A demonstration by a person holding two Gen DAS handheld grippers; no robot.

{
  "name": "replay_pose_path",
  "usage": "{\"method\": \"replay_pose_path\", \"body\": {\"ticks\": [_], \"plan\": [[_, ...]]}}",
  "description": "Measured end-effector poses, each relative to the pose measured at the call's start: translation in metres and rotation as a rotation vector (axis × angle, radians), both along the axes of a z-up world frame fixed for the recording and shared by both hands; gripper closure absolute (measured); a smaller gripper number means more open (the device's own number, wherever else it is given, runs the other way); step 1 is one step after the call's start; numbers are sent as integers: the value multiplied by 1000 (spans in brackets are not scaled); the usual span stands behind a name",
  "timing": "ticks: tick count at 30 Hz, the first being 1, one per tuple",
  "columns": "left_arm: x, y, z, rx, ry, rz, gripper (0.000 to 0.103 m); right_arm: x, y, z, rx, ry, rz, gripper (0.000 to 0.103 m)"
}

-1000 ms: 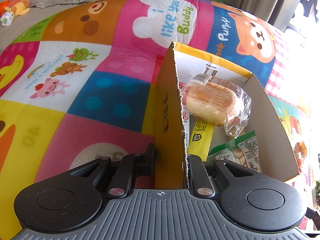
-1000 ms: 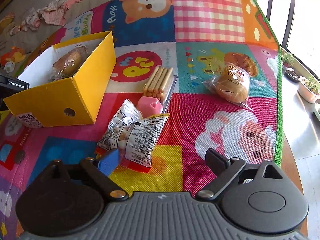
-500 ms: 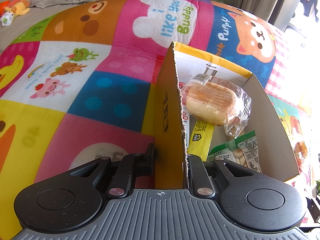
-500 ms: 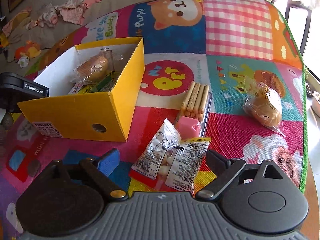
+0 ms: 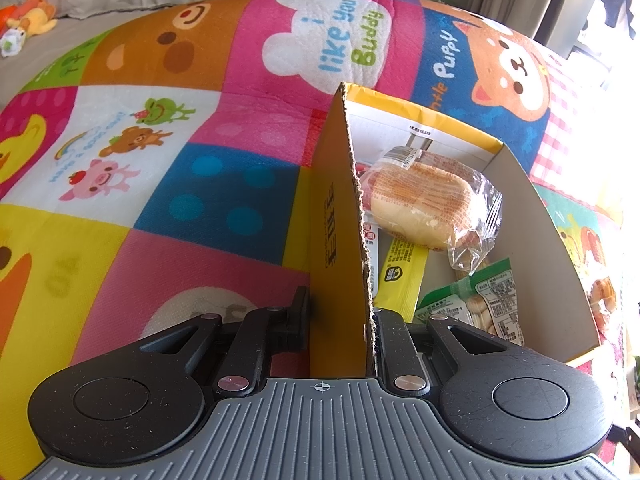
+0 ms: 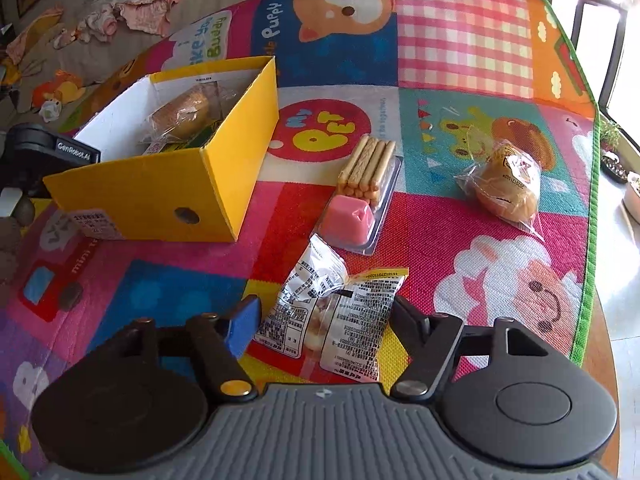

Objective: Organize objects

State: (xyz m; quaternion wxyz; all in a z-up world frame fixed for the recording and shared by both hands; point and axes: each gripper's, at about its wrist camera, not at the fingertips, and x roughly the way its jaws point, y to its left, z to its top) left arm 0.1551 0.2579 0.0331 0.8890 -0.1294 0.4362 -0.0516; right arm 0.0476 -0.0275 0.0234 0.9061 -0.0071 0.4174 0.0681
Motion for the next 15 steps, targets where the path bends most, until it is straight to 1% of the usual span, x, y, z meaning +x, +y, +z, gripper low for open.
{"method": "replay_pose_path", "body": {"ticks": [4,7,9,12,15], "plan": [[0,0,0,0,-1,0,86,-16,-3,5,20,50,57,33],[0,-1,0,2,0,-2,86,-23,-6,12,87,99,88,43],[0,-1,1,9,1,-8,86,-27,-7,22,131,104,114,44],[1,-3,1,22,6,-21,86,-33,-4,50,123,27,144,45],[2,-4,2,33,10,-29,86,-33,0,86,112,-71,174,45]]}}
